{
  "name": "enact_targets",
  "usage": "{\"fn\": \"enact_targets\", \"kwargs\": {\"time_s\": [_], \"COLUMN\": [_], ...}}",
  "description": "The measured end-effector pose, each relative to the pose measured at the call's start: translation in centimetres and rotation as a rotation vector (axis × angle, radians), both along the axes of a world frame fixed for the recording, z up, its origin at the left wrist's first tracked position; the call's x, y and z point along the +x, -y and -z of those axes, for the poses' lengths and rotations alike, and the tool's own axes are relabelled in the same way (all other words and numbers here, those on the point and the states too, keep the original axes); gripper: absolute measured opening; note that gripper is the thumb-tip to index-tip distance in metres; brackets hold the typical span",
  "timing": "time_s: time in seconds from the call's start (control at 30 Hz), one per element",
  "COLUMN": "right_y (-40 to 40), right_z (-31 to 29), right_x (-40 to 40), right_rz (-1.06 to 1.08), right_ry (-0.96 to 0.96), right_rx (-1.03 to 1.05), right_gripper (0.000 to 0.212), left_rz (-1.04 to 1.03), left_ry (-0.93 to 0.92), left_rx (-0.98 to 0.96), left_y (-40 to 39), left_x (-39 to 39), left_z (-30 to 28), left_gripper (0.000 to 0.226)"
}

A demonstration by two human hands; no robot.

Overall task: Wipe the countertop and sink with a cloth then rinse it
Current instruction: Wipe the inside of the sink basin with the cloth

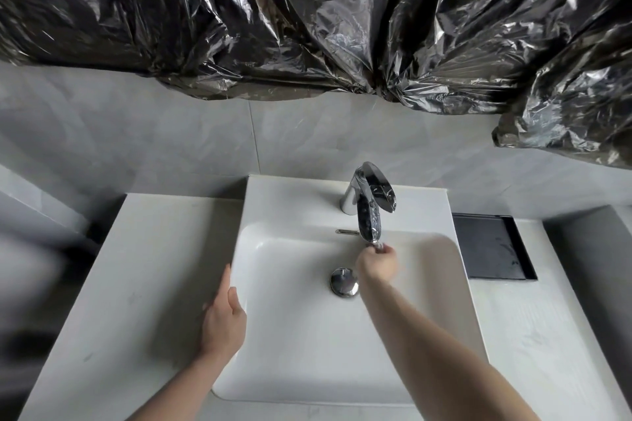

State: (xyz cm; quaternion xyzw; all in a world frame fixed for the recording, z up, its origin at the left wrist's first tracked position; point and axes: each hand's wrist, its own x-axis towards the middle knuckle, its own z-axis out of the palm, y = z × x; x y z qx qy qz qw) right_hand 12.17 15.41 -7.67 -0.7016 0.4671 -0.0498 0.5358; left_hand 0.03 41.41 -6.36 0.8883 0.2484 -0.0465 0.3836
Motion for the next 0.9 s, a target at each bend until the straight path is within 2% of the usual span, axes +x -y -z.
{"fn": "enact_targets", "kwargs": {"time_s": [0.07,0.17,0.23,0.4,0.47,0.57,0.67,0.77,0.87,0.9], "right_y": [-3.0,-6.6,-8.6,-13.2,-14.4,-15.9,-16.7,-16.2,-14.7,-14.2], "right_z": [-0.2,1.0,1.7,1.3,0.5,-0.5,-0.4,-0.2,-2.5,-3.5], "right_x": [0.4,0.8,1.0,0.1,-0.7,-1.8,-1.6,-1.8,-3.8,-4.7], "right_rz": [0.026,-0.049,-0.083,-0.303,-0.408,-0.695,-0.958,-1.109,-1.219,-1.253], "right_ry": [-0.002,-0.018,-0.044,-0.01,0.0,0.073,0.143,0.123,0.105,0.093], "right_rx": [0.058,0.171,0.144,0.149,0.084,-0.023,-0.034,-0.068,-0.011,0.004], "right_gripper": [0.01,0.01,0.009,0.045,0.053,0.037,0.036,0.034,0.023,0.032], "left_rz": [0.0,-0.01,-0.007,-0.004,0.004,-0.016,-0.041,-0.082,-0.127,-0.156], "left_ry": [0.004,0.01,0.01,0.003,0.011,0.028,0.054,0.1,0.136,0.14], "left_rx": [0.007,0.001,-0.004,-0.037,-0.052,-0.127,-0.167,-0.251,-0.282,-0.29], "left_y": [-0.1,-0.1,0.0,-0.2,-0.4,-0.5,-0.5,-0.9,-1.2,-1.2], "left_x": [0.0,0.0,0.0,0.0,-0.1,-0.1,0.0,0.1,0.1,0.1], "left_z": [0.1,0.0,0.0,-0.2,-0.5,-0.9,-0.9,-0.8,-0.7,-0.8], "left_gripper": [0.053,0.053,0.052,0.052,0.052,0.059,0.05,0.058,0.058,0.057]}}
